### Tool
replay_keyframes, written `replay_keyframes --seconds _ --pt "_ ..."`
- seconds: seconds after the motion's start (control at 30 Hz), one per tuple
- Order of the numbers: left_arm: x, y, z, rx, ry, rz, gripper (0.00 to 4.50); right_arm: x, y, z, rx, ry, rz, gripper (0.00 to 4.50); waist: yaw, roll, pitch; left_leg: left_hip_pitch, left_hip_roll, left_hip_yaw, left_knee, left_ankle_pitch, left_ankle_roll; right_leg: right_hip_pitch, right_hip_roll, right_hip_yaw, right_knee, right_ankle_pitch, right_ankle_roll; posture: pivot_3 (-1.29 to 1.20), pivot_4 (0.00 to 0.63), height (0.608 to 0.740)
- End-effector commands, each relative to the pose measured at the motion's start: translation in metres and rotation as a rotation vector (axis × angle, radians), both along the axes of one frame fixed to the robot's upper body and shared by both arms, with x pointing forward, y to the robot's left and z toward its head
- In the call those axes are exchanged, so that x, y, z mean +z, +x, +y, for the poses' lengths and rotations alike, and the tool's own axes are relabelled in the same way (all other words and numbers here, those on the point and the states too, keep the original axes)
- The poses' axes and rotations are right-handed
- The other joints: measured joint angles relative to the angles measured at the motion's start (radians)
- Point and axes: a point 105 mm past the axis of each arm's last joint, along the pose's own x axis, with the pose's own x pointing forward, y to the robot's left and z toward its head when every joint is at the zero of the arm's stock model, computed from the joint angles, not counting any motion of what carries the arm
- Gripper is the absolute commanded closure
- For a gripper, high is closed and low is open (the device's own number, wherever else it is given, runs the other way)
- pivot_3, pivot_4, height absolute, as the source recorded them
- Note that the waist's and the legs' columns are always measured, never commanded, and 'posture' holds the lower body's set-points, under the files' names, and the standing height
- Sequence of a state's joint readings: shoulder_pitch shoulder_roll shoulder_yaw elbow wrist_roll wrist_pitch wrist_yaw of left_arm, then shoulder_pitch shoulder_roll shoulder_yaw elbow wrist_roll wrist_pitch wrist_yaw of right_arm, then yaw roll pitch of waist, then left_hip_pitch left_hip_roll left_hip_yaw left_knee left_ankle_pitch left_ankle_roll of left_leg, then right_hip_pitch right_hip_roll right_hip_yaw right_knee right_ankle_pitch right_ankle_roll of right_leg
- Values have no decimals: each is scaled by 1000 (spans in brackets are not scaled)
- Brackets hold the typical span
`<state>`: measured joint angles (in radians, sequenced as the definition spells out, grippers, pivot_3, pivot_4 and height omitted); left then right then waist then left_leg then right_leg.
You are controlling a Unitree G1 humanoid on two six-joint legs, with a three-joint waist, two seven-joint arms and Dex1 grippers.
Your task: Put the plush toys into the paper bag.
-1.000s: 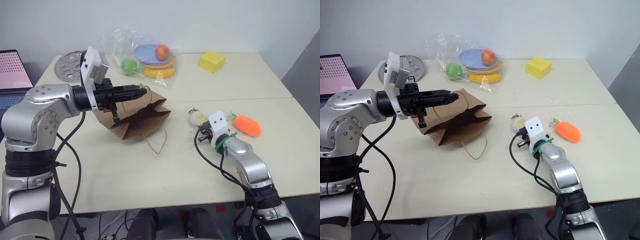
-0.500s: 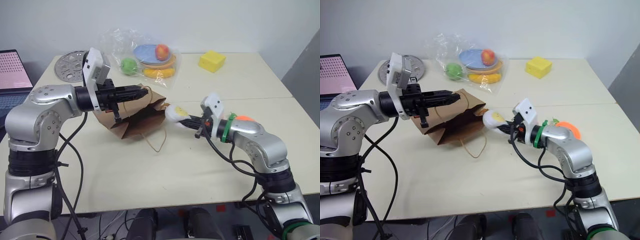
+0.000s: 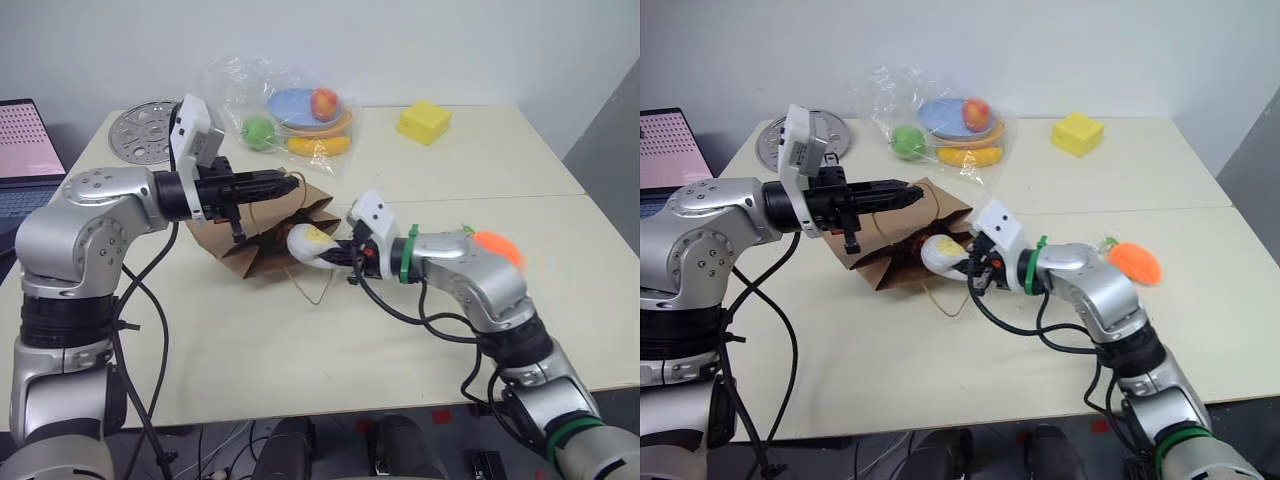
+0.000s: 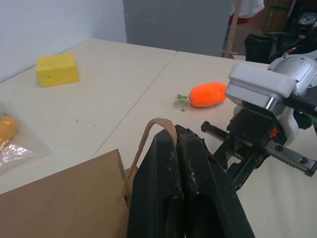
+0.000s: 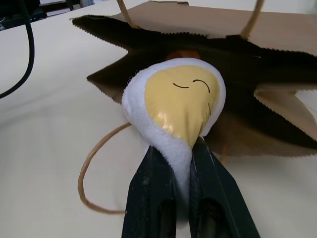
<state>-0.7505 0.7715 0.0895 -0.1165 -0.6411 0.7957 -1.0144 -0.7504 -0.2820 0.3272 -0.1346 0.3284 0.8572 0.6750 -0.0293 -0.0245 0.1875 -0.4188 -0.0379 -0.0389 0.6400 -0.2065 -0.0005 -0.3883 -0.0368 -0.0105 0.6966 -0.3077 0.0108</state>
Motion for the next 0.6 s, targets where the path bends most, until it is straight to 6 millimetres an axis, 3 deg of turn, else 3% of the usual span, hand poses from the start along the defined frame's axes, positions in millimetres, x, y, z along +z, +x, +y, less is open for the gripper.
replay_keyframes --seconds 0.03,0.2,0.37,0.6 --pt "11 -5 -8 -33 -10 -56 4500 14 7 20 8 26 -55 4474 0 0 0 0 0 0 0 0 0 0 0 0 0 0 0 0 150 740" --pt "11 -6 -13 -48 -23 -54 4500 10 19 46 6 27 -67 4474 0 0 0 0 0 0 0 0 0 0 0 0 0 0 0 0 150 740" --pt "21 -9 -20 -67 -79 -57 4500 -6 36 70 -31 26 -58 4474 -2 0 0 0 0 0 0 0 0 0 0 0 1 0 0 0 150 740" --pt "27 -14 -18 -62 -112 -48 4500 3 50 95 -125 153 -81 4474 -2 0 0 0 0 0 0 0 0 -1 0 0 1 0 0 0 150 740"
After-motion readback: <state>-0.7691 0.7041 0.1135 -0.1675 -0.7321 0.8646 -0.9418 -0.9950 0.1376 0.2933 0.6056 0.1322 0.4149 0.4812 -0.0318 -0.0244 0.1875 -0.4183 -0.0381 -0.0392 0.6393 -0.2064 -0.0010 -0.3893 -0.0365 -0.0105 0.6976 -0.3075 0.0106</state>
